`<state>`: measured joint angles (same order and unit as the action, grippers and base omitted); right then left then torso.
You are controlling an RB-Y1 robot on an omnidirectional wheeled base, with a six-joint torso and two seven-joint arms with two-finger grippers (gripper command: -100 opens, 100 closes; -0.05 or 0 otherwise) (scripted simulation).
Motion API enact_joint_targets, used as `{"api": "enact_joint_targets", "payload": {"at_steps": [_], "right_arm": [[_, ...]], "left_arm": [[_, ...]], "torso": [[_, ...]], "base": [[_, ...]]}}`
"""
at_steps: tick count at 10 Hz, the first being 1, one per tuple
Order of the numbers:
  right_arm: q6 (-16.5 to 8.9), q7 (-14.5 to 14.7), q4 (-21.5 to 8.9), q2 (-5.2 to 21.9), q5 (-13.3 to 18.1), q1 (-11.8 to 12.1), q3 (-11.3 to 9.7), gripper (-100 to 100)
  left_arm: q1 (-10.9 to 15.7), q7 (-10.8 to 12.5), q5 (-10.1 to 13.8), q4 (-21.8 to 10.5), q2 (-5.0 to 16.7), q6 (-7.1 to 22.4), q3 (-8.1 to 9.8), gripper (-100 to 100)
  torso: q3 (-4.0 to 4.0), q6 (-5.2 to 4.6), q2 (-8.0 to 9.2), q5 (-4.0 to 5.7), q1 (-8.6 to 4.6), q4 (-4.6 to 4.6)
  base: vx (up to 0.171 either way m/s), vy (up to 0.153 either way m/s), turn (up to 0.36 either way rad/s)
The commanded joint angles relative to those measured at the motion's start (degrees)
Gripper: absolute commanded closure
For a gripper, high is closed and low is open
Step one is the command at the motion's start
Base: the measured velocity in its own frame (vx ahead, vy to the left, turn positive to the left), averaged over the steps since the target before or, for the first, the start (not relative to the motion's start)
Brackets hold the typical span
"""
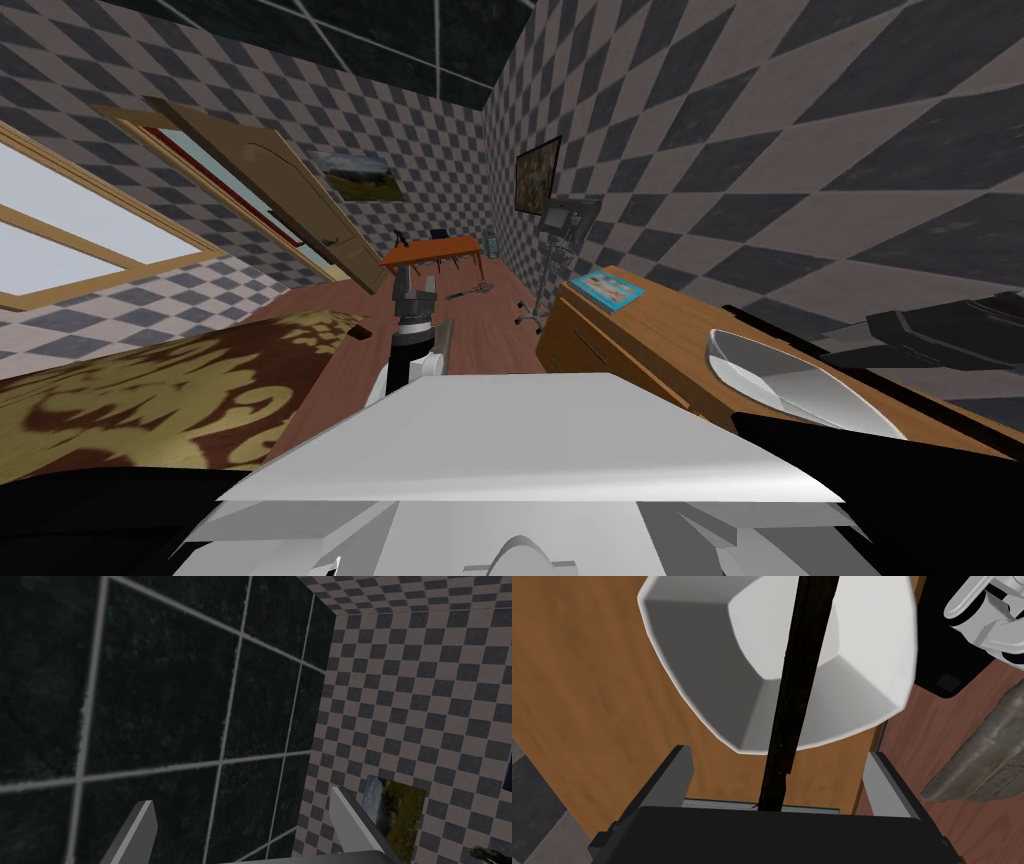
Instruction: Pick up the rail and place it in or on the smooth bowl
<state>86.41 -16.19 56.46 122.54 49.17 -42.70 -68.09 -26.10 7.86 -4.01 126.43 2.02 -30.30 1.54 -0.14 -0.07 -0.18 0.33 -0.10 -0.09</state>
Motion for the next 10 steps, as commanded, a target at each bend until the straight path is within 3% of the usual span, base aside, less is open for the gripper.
{"api": "enact_joint_targets", "payload": {"at_steps": [1, 2, 3, 8, 9, 10], "right_arm": [[0.0, 0.0, 0.0, 0.0, 0.0, 0.0, 0.0, 0], [-2.9, -2.9, -2.9, 2.4, 2.9, -2.9, 2.9, -100], [-4.4, -3.3, -3.7, 2.4, 3.5, -3.6, 3.1, -100], [-10.0, -10.3, -3.7, 2.4, 4.3, -3.6, 15.7, -100], [-12.9, -11.7, -3.7, 2.4, 4.3, -3.6, 14.6, -100], [-14.8, -11.7, -3.7, 2.4, 4.3, -3.6, 15.7, -100]], "left_arm": [[0.0, 0.0, 0.0, 0.0, 0.0, 0.0, 0.0, 0], [0.0, 0.0, 0.0, 0.0, 0.0, 0.0, 0.0, 0], [0.0, 0.0, 0.0, 0.0, 0.0, 0.0, -0.01, 0], [0.0, 0.0, 0.0, 0.0, 0.0, 0.0, 0.0, 0], [0.0, 0.0, 0.0, 0.0, 0.0, 0.0, 0.0, 0], [0.0, 0.0, 0.0, 0.0, 0.0, 0.0, 0.0, 0]], "torso": [[0.0, 0.0, 0.0, 0.0, 0.0, 0.0], [0.0, 0.0, 0.0, 0.0, 0.0, 0.0], [-0.06, 0.08, -0.11, -0.05, 0.04, -0.03], [0.0, 0.0, 0.0, -0.02, 0.05, 0.0], [0.02, -0.02, 0.03, -0.03, 0.07, 0.02], [0.01, -0.01, 0.02, 0.0, 0.02, 0.0]], "base": [[0.0, 0.0, 0.0], [0.037, 0.005, 0.34], [0.05, -0.018, 0.252], [0.008, -0.002, 0.008], [0.0, 0.0, 0.0], [0.0, 0.0, 0.0]]}}
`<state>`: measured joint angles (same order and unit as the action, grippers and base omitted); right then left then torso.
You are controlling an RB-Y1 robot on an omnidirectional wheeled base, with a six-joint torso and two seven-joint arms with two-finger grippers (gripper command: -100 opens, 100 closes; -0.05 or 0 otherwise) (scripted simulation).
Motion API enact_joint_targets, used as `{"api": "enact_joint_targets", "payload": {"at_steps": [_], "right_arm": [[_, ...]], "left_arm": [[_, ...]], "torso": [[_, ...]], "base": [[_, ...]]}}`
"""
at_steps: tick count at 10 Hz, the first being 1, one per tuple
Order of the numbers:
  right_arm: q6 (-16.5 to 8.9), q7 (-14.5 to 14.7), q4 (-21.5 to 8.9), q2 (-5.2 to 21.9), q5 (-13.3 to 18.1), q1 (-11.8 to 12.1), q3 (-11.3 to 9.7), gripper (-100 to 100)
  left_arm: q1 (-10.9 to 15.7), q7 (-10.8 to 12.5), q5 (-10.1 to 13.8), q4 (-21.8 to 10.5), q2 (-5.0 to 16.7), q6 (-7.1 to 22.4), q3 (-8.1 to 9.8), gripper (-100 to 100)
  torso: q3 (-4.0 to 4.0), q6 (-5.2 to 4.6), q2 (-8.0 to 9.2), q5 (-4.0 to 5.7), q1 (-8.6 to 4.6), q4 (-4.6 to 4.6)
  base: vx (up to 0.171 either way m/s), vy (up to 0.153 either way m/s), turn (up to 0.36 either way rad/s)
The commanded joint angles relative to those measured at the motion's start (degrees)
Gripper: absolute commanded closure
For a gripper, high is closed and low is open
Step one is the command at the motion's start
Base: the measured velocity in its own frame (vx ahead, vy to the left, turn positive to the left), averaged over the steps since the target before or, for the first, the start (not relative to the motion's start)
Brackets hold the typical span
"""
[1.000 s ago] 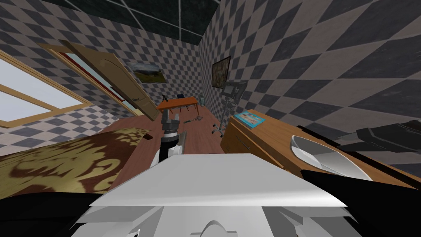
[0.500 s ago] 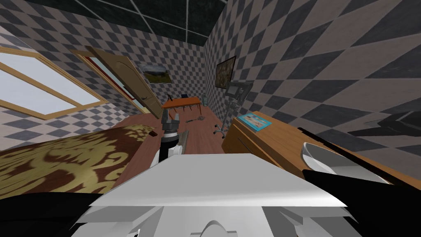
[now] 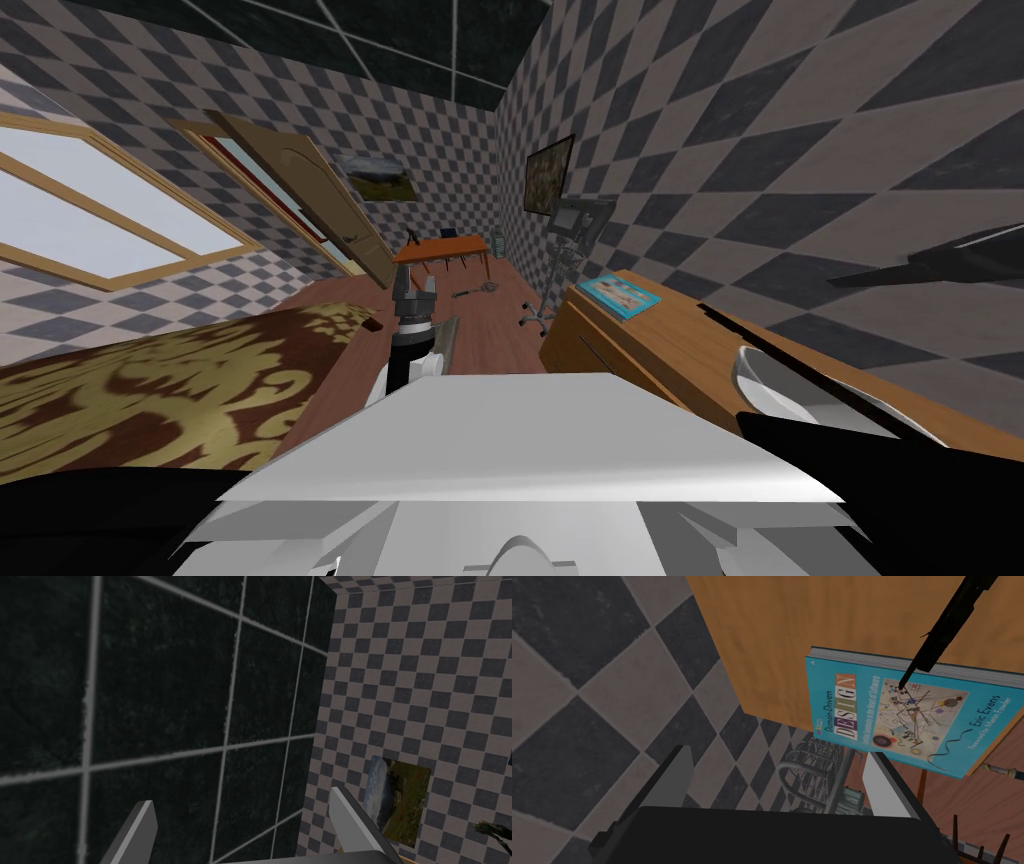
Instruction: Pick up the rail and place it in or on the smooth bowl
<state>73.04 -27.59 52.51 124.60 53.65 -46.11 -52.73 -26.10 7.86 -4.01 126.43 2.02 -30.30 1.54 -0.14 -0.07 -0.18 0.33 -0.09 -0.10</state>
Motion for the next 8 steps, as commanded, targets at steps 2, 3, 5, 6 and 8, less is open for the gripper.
{"api": "enact_joint_targets", "payload": {"at_steps": [2, 3, 5, 6, 8], "right_arm": [[0.0, -0.9, 0.9, 2.3, 0.3, -1.4, 0.2, -100], [0.0, -0.9, 0.9, 2.3, 0.3, -1.4, 0.2, -100], [1.7, -1.4, 1.8, 4.6, 0.5, -2.7, 0.0, -100], [2.5, -1.7, 2.2, 5.8, 0.6, -3.4, -0.1, -100], [4.2, -2.3, 3.2, 8.1, 0.8, -4.8, -0.3, -100]], "left_arm": [[0.0, 0.0, 0.0, 0.0, 0.0, 0.0, 0.0, 0], [0.0, 0.0, 0.0, 0.0, 0.0, 0.0, 0.0, 0], [0.0, 0.0, 0.0, 0.0, 0.0, 0.0, 0.0, 0], [0.0, 0.0, 0.0, 0.0, 0.0, 0.0, 0.0, 0], [0.0, 0.0, 0.0, 0.0, 0.0, 0.0, 0.0, 0]], "torso": [[0.0, -0.01, 0.0, 0.0, 0.0, 0.0], [-0.01, 0.0, -0.02, -0.01, -0.04, 0.0], [-0.02, -0.01, -0.03, 0.02, -0.09, 0.0], [-0.01, -0.01, -0.03, 0.02, -0.09, 0.0], [-0.01, -0.02, -0.03, 0.03, -0.11, 0.0]], "base": [[0.007, -0.008, 0.045], [0.022, -0.03, 0.058], [0.015, -0.027, 0.054], [0.014, -0.028, 0.08], [0.021, -0.034, 0.068]]}}
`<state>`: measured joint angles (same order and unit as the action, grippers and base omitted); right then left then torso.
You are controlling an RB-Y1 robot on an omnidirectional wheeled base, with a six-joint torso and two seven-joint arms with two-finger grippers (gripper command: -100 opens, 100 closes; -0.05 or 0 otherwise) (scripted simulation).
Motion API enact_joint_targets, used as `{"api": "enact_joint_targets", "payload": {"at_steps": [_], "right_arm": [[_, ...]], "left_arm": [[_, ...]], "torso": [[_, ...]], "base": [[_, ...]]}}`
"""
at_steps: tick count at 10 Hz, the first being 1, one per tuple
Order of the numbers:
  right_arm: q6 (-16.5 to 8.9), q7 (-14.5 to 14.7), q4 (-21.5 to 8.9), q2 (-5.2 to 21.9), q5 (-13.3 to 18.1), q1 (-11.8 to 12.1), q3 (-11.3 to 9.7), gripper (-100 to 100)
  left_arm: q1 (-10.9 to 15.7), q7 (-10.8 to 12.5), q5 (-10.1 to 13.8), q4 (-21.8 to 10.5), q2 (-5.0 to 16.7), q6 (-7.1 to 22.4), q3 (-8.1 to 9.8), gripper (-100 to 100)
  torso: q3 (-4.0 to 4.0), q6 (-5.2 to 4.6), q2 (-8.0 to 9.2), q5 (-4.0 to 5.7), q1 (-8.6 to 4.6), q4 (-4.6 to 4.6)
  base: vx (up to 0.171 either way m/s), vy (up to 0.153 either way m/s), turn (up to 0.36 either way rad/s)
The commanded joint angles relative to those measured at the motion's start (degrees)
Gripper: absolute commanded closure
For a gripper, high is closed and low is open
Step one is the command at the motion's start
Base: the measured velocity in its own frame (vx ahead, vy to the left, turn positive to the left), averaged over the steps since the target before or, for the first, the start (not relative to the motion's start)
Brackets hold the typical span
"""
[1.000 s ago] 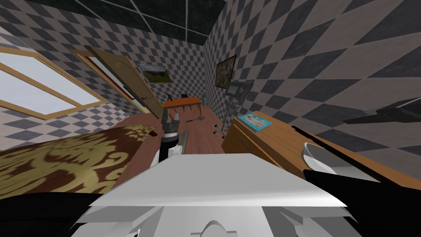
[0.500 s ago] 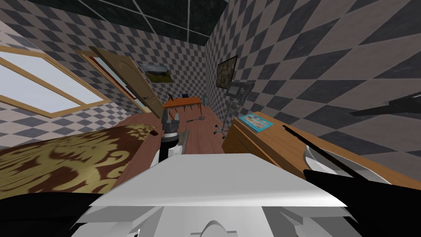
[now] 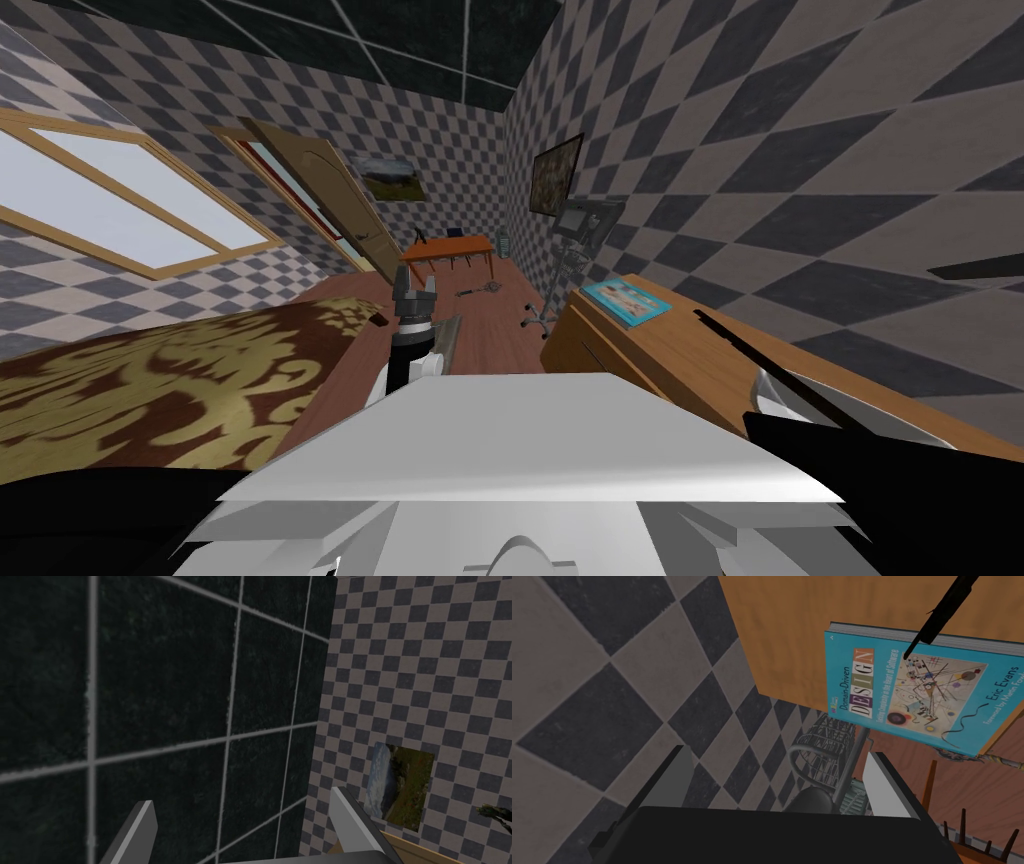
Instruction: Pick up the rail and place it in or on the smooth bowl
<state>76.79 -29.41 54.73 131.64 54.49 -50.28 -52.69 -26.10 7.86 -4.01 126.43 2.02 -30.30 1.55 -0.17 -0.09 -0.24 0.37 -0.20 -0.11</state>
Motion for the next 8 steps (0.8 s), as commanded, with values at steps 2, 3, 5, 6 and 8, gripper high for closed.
{"api": "enact_joint_targets", "payload": {"at_steps": [2, 3, 5, 6, 8], "right_arm": [[2.1, -1.0, 1.9, 3.4, 0.2, -2.0, -0.5, -100], [3.0, -1.3, 2.3, 4.6, 0.3, -2.7, -0.6, -100], [2.6, -0.8, 1.8, 4.0, 0.1, -2.5, -0.9, 0], [2.6, -0.8, 1.8, 4.0, 0.1, -2.5, -0.8, 0], [2.6, -0.8, 1.8, 4.0, 0.1, -2.5, -0.8, 0]], "left_arm": [[0.0, 0.0, 0.0, 0.0, 0.0, 0.0, 0.0, 0], [0.0, 0.0, 0.0, 0.0, 0.0, 0.0, 0.0, 0], [0.0, 0.0, 0.0, 0.0, 0.0, 0.0, 0.0, 0], [0.0, 0.0, 0.0, 0.0, 0.0, 0.0, 0.0, 0], [0.0, 0.0, 0.0, 0.0, 0.0, 0.0, 0.0, 0]], "torso": [[-0.01, 0.0, -0.02, -0.01, 0.03, 0.0], [0.0, -0.01, 0.0, -0.01, 0.02, 0.0], [0.02, 0.0, 0.03, 0.01, 0.03, 0.0], [0.03, 0.0, 0.05, -0.01, 0.07, 0.01], [0.03, 0.0, 0.06, -0.02, 0.1, 0.01]], "base": [[0.025, -0.027, 0.062], [0.017, -0.036, 0.072], [0.003, -0.009, 0.007], [0.0, 0.0, 0.0], [0.0, 0.0, 0.0]]}}
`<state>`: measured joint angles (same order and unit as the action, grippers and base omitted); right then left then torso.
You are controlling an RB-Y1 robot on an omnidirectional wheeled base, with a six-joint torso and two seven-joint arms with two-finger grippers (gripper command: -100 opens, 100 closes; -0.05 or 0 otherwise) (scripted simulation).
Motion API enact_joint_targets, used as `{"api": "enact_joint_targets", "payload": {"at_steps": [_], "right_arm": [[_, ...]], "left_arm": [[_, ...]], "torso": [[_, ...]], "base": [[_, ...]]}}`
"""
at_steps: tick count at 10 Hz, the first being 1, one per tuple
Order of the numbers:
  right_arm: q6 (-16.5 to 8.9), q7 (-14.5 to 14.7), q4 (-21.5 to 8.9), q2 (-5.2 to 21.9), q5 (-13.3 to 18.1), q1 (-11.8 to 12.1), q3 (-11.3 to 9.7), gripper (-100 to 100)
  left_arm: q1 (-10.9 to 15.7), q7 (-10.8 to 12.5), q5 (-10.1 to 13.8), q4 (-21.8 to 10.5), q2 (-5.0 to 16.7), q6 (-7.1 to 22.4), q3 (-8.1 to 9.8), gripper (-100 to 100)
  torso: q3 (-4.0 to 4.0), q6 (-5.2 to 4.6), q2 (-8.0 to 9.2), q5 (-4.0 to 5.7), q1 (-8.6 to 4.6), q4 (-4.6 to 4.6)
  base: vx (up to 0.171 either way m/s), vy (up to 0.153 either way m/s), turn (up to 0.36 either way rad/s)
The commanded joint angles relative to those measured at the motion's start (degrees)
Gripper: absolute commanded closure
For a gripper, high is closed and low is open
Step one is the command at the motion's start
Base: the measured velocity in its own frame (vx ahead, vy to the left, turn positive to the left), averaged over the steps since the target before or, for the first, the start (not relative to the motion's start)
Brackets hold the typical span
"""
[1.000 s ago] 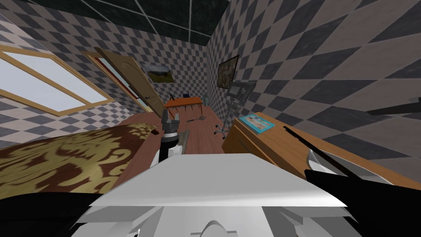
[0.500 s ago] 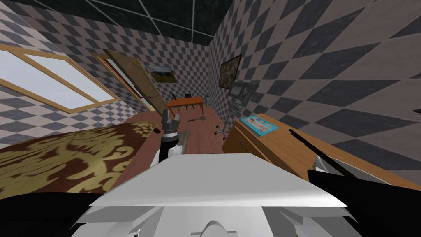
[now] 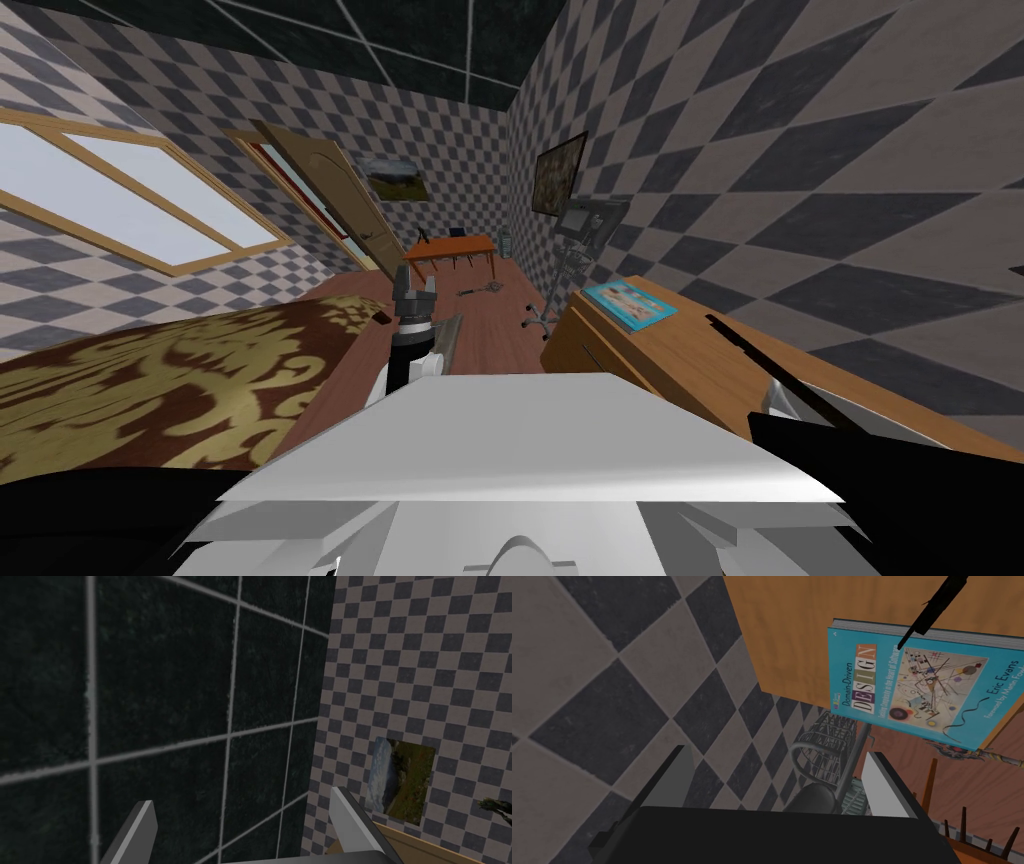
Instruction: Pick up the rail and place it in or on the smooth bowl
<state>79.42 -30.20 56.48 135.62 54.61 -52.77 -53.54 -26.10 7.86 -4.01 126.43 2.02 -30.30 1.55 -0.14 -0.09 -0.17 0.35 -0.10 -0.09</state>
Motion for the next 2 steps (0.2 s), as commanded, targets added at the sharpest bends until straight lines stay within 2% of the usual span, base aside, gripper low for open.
{"api": "enact_joint_targets", "payload": {"at_steps": [1, 2], "right_arm": [[0.0, 0.0, 0.0, 0.0, 0.0, 0.0, 0.0, 0], [0.0, 0.0, 0.0, 0.0, 0.0, 0.0, 0.0, 0]], "left_arm": [[0.0, 0.0, 0.0, 0.0, 0.0, 0.0, 0.0, 0], [0.0, 0.0, 0.0, 0.0, 0.0, 0.0, 0.0, 0]], "torso": [[0.0, 0.0, 0.0, 0.0, 0.0, 0.0], [0.0, 0.0, 0.0, 0.0, 0.0, 0.0]], "base": [[0.0, 0.0, 0.0], [0.0, 0.0, 0.0]]}}
